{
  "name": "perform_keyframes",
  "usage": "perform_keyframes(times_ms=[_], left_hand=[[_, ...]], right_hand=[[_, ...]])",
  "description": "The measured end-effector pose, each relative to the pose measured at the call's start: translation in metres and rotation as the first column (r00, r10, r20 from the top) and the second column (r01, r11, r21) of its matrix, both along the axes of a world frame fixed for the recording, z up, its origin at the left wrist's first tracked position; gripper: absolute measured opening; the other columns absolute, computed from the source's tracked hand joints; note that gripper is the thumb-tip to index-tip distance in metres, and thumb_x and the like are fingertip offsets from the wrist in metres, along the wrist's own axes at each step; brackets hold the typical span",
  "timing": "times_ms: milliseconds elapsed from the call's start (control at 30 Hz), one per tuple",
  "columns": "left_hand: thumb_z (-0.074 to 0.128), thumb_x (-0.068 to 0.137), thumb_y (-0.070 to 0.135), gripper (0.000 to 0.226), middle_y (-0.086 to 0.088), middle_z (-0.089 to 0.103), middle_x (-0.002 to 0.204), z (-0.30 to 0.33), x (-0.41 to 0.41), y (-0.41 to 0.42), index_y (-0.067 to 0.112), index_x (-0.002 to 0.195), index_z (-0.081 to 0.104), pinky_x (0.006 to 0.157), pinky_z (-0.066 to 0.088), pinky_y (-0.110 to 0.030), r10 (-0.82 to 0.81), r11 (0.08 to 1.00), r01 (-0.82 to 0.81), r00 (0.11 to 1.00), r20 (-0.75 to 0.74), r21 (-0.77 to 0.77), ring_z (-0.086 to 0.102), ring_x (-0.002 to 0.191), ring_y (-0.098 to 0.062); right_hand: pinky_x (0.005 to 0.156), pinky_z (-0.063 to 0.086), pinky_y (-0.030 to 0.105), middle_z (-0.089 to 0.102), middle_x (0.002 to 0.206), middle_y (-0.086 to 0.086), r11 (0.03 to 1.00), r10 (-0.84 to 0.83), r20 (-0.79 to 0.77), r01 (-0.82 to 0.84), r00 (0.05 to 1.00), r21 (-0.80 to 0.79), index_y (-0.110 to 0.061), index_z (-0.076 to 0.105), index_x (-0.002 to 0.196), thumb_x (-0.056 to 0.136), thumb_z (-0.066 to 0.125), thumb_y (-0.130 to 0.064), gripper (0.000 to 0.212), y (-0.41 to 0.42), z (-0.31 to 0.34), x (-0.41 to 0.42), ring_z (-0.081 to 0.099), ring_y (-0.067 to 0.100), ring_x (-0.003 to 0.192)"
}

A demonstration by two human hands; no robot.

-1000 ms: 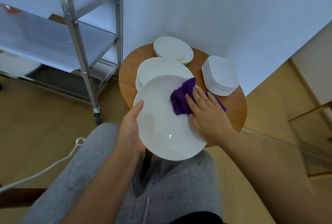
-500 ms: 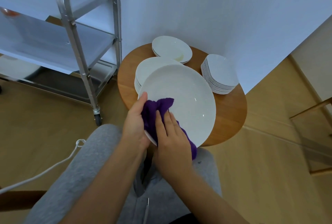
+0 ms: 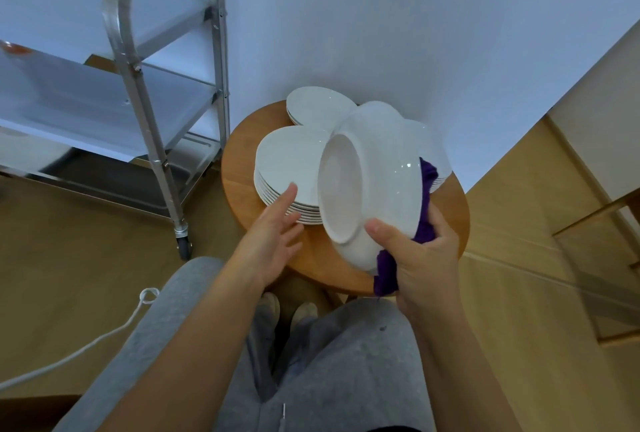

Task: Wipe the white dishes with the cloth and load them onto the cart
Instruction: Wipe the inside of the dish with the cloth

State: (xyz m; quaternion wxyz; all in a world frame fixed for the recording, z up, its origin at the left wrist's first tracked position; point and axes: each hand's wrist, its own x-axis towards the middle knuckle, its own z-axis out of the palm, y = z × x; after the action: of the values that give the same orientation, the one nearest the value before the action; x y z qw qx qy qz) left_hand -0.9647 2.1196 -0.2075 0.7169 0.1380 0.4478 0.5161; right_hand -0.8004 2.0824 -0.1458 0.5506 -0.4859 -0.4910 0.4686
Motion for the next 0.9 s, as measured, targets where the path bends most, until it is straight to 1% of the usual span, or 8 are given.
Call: perform_keyframes(times_ms=[100, 200, 333, 400, 567, 700, 800, 900], left_hand=[[0.079, 0.055, 0.045, 0.091, -0.012, 0.056, 0.129, -0.008, 0.001, 0.002, 0.020, 0.133, 0.040, 0.085, 0.053, -0.044, -0.013, 1.000, 0.014, 0.992, 0.128, -0.008, 0.058, 0.112, -0.029], [0.077, 0.065, 0.032, 0.058, -0.011, 0.066, 0.117, -0.017, -0.002, -0.001, 0.015, 0.118, 0.058, 0.077, 0.056, -0.041, -0.029, 0.999, 0.027, 0.993, 0.111, 0.018, 0.066, 0.101, -0.027], [0.093, 0.040, 0.028, 0.074, -0.011, 0.068, 0.113, -0.020, -0.002, -0.004, 0.015, 0.108, 0.068, 0.071, 0.057, -0.042, -0.135, 0.983, 0.095, 0.954, 0.266, 0.160, 0.067, 0.099, -0.028], [0.089, 0.046, 0.021, 0.067, -0.011, 0.071, 0.105, -0.018, -0.002, -0.003, 0.013, 0.108, 0.067, 0.065, 0.058, -0.039, -0.068, 0.988, 0.029, 0.961, 0.267, 0.150, 0.070, 0.091, -0.027], [0.073, 0.057, 0.011, 0.056, -0.006, 0.072, 0.102, -0.005, -0.011, 0.000, 0.016, 0.111, 0.061, 0.063, 0.057, -0.036, 0.138, 0.973, -0.151, 0.987, 0.086, 0.175, 0.069, 0.090, -0.026], [0.080, 0.059, 0.010, 0.050, 0.009, 0.066, 0.095, 0.013, -0.030, 0.002, 0.032, 0.097, 0.056, 0.055, 0.053, -0.022, 0.222, 0.940, -0.112, 0.918, -0.328, 0.323, 0.064, 0.085, -0.011], [0.082, 0.062, 0.009, 0.045, 0.014, 0.062, 0.092, 0.023, -0.034, 0.005, 0.033, 0.089, 0.054, 0.054, 0.050, -0.016, 0.188, 0.923, 0.034, 0.829, -0.527, 0.384, 0.061, 0.079, -0.001], [0.084, 0.060, 0.017, 0.049, 0.008, 0.062, 0.100, 0.036, -0.028, 0.006, 0.029, 0.096, 0.054, 0.071, 0.052, -0.028, 0.079, 0.895, 0.249, 0.729, -0.680, 0.370, 0.059, 0.091, -0.009]], right_hand=[[0.068, 0.057, 0.030, 0.072, 0.097, -0.008, 0.999, 0.004, -0.224, -0.015, 0.975, -0.047, -0.029, 0.060, 0.107, 0.054, 0.081, -0.016, 0.058, 0.000, -0.002, 0.005, 0.068, 0.014, 0.092], [0.072, 0.058, 0.037, 0.070, 0.108, 0.004, 0.994, -0.004, -0.411, -0.040, 0.912, -0.099, -0.020, 0.058, 0.115, 0.062, 0.072, -0.011, 0.056, 0.001, -0.007, 0.014, 0.067, 0.025, 0.097], [0.066, 0.057, 0.034, 0.072, 0.102, 0.005, 0.975, -0.004, -0.604, -0.130, 0.797, -0.178, -0.014, 0.058, 0.118, 0.073, 0.054, -0.010, 0.046, -0.001, -0.026, 0.017, 0.069, 0.023, 0.090], [0.069, 0.057, 0.035, 0.071, 0.104, 0.006, 0.961, -0.004, -0.614, -0.167, 0.790, -0.222, -0.014, 0.059, 0.117, 0.074, 0.056, -0.012, 0.043, 0.001, -0.035, 0.019, 0.069, 0.024, 0.093], [0.061, 0.056, 0.036, 0.072, 0.101, 0.006, 0.874, -0.194, -0.394, -0.024, 0.898, -0.485, -0.019, 0.062, 0.116, 0.062, 0.077, -0.027, 0.057, 0.014, -0.040, 0.023, 0.070, 0.025, 0.087], [0.062, 0.050, 0.031, 0.066, 0.093, -0.002, 0.859, -0.420, -0.122, 0.350, 0.899, -0.373, -0.032, 0.058, 0.097, 0.086, 0.062, -0.031, 0.011, 0.031, -0.032, 0.032, 0.065, 0.019, 0.084], [0.052, 0.051, 0.023, 0.059, 0.088, -0.002, 0.962, -0.232, -0.132, 0.207, 0.964, -0.179, -0.029, 0.052, 0.107, 0.089, 0.047, -0.011, 0.026, 0.040, -0.003, 0.020, 0.064, 0.007, 0.064], [0.077, 0.053, 0.024, 0.048, 0.122, 0.004, 0.977, 0.211, 0.295, -0.197, 0.932, -0.077, -0.027, 0.018, 0.144, 0.081, 0.053, -0.007, 0.075, 0.046, 0.023, -0.004, 0.058, 0.012, 0.101]])
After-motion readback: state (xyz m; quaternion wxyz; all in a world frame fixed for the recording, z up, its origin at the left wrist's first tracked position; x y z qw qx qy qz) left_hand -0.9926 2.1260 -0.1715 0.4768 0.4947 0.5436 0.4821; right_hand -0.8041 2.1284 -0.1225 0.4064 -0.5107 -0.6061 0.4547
